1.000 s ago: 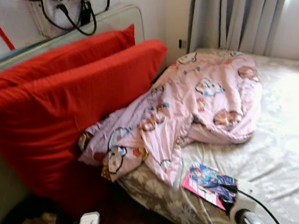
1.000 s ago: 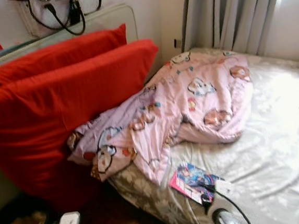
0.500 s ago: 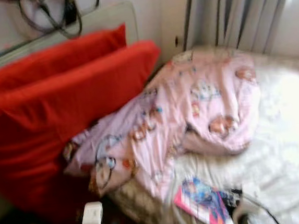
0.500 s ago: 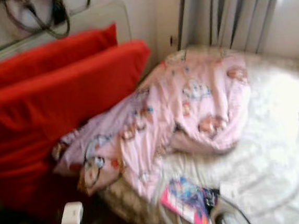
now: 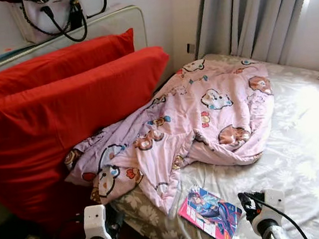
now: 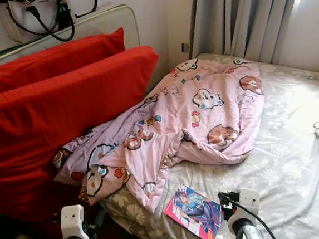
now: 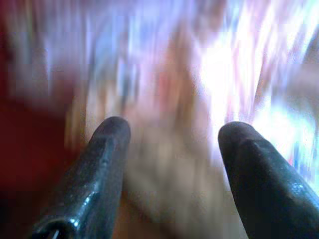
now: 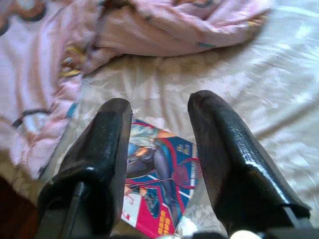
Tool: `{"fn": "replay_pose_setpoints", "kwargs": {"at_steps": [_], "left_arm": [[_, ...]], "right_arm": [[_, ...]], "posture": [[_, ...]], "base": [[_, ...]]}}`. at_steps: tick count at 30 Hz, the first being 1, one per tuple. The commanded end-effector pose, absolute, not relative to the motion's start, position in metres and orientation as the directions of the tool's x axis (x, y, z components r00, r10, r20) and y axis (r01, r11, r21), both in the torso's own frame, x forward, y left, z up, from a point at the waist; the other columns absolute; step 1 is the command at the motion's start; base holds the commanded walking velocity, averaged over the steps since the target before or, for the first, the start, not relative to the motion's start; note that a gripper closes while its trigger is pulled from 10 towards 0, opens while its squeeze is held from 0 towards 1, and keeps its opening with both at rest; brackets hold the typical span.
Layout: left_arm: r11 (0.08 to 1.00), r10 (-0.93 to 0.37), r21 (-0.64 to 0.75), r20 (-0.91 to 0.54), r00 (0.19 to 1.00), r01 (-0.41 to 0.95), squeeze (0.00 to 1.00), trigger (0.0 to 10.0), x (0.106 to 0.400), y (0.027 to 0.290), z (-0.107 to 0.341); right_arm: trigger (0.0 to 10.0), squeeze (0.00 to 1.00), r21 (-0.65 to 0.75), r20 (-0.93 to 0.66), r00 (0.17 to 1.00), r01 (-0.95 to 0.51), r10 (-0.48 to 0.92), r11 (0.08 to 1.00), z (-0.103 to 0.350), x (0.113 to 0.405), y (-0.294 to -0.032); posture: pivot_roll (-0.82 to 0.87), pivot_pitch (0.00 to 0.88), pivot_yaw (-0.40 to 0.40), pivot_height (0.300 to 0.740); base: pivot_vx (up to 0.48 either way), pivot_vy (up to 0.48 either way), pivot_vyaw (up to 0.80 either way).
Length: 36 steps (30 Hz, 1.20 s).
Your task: Clean up the room
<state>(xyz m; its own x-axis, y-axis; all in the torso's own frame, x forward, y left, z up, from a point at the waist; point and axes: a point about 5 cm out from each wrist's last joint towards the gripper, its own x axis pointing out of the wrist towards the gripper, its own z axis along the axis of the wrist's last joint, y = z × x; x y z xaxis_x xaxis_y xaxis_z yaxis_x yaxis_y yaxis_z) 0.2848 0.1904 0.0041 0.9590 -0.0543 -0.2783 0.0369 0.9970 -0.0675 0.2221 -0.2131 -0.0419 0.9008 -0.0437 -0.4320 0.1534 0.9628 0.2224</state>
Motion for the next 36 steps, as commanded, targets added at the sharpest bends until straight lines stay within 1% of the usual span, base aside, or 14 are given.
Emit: {"fn": "replay_pose_setpoints", "kwargs": {"at_steps": [1,2,3,4,5,6,9,16,18,24,26,30,31,36], "left_arm": [[0.996,-0.069,-0.057,0.011,0.998,0.070,0.00,10.0,0.329,0.185,0.066],[0.996,-0.070,-0.060,0.019,0.997,0.071,0.00,10.0,0.329,0.185,0.067],[0.996,-0.074,-0.054,0.019,0.997,0.075,0.00,10.0,0.329,0.184,0.067],[0.996,-0.074,-0.048,0.012,0.997,0.075,0.00,10.0,0.330,0.184,0.067],[0.996,-0.074,-0.044,0.007,0.997,0.074,0.00,10.0,0.330,0.183,0.066],[0.996,-0.076,-0.044,-0.007,0.997,0.076,0.00,10.0,0.331,0.181,0.066],[0.994,-0.110,-0.006,-0.072,0.991,0.110,0.00,10.0,0.336,0.176,0.065],[0.997,-0.074,-0.027,-0.089,0.993,0.072,0.00,10.0,0.341,0.181,0.068],[0.998,-0.052,-0.044,-0.099,0.994,0.048,0.00,10.0,0.340,0.184,0.066],[0.998,-0.058,-0.041,-0.112,0.992,0.054,0.00,10.0,0.339,0.182,0.064],[0.997,-0.065,-0.046,-0.109,0.992,0.060,0.00,10.0,0.339,0.181,0.064],[0.997,-0.071,-0.050,-0.118,0.990,0.066,0.00,10.0,0.337,0.179,0.062],[0.997,-0.071,-0.050,-0.118,0.990,0.066,0.00,10.0,0.337,0.179,0.062],[0.996,-0.078,-0.052,-0.129,0.989,0.072,0.00,10.0,0.335,0.178,0.058]], "right_arm": [[10.0,0.00,0.235,-0.390,0.920,0.136,-0.034,0.962,-0.038,0.225,-0.210],[10.0,0.00,0.236,-0.386,0.922,0.135,-0.034,0.962,-0.038,0.225,-0.210],[10.0,0.00,0.224,-0.286,0.958,0.095,-0.027,0.970,-0.007,0.267,-0.208],[10.0,0.00,0.213,-0.203,0.979,0.063,-0.019,0.975,0.020,0.297,-0.205],[10.0,0.00,0.204,-0.145,0.989,0.043,-0.014,0.978,0.041,0.316,-0.203],[10.0,0.00,0.197,-0.104,0.995,0.018,0.003,0.980,0.054,0.327,-0.199],[10.0,0.00,0.201,-0.098,0.995,0.024,-0.005,0.979,0.056,0.329,-0.199],[10.0,0.00,0.239,-0.075,0.996,0.065,-0.048,0.969,0.060,0.331,-0.202],[10.0,0.00,0.237,-0.087,0.995,0.065,-0.046,0.969,0.059,0.330,-0.202],[10.0,0.00,0.215,-0.168,0.985,0.077,-0.041,0.974,0.045,0.324,-0.198],[10.0,0.00,0.213,-0.205,0.977,0.109,-0.065,0.971,0.040,0.321,-0.200],[10.0,0.00,0.242,-0.233,0.968,0.154,-0.096,0.958,0.035,0.318,-0.200],[10.0,0.00,0.242,-0.233,0.968,0.154,-0.096,0.958,0.035,0.318,-0.200],[10.0,0.00,0.250,-0.248,0.964,0.161,-0.098,0.955,0.030,0.315,-0.198]], "posture": [[-0.03,0.000,0.008,0.740],[-0.03,0.000,0.008,0.740],[-0.03,0.000,0.009,0.740],[-0.03,0.000,0.009,0.740],[-0.03,0.000,0.009,0.740],[-0.03,0.000,0.009,0.740],[-0.04,0.000,0.009,0.740],[-0.04,0.000,0.014,0.740],[-0.04,0.000,0.011,0.740],[-0.04,0.000,0.008,0.740],[-0.04,0.000,0.009,0.740],[-0.04,0.000,0.007,0.705],[-0.04,0.000,0.007,0.705],[-0.04,0.000,0.008,0.662]], "base": [[0.000,0.000,0.00],[0.000,0.000,0.00],[0.000,0.000,0.00],[0.000,0.000,0.00],[0.000,0.000,0.00],[0.000,0.000,0.00],[0.000,0.000,0.00],[0.000,0.000,0.00],[0.000,0.000,0.00],[0.000,0.000,0.00],[0.000,0.000,0.00],[0.000,0.000,0.00],[0.000,0.000,0.00],[0.000,0.000,0.00]]}}
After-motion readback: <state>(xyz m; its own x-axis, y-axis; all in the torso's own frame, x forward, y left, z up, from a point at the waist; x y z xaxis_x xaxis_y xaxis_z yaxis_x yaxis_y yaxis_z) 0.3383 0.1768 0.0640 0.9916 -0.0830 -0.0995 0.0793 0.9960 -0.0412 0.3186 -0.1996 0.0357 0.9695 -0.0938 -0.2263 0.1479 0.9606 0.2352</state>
